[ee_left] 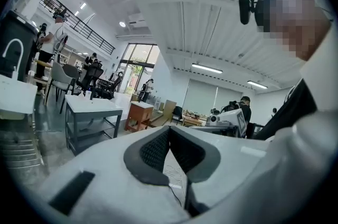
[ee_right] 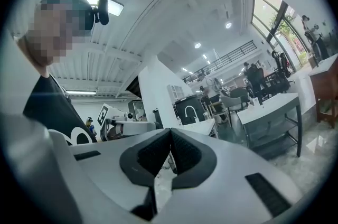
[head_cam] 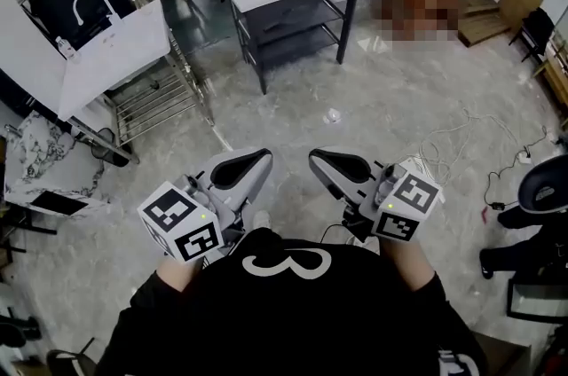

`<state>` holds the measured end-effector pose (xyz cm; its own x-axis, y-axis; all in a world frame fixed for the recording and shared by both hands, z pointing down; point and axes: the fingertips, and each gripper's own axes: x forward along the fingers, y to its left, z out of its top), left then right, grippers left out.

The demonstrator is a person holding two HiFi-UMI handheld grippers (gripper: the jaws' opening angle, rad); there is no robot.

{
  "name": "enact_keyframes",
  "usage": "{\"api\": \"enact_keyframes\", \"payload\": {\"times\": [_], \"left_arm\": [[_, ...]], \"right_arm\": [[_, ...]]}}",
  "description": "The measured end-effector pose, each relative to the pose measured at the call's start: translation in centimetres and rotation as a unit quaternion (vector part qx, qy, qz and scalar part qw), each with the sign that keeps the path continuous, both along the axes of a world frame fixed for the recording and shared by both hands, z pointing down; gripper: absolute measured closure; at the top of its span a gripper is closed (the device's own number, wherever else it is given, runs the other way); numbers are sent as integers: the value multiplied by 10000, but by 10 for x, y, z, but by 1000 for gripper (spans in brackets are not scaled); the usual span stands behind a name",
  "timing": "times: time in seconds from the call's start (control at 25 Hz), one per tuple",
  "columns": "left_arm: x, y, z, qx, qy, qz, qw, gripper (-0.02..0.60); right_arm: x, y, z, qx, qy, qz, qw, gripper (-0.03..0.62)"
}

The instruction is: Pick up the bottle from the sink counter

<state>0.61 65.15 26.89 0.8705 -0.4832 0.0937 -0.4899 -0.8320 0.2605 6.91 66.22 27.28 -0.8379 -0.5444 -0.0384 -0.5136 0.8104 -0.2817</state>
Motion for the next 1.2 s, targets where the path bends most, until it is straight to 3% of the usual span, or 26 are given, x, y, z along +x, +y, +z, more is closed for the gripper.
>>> {"api": "enact_keyframes", "payload": {"times": [0.8,1.04,1.2], "left_arm": [[11,-25,-10,94,-194,-119,9997,566],[18,-46,-6,78,-192,53,9998,566],[28,-61,-1,350,-381,297,9982,568]], "right_arm": [[38,-25,-8,63,-90,225,9997,580],[45,-45,0,-16,-124,348,9993,580],[48,-64,6,-57,-95,443,9990,580]]}}
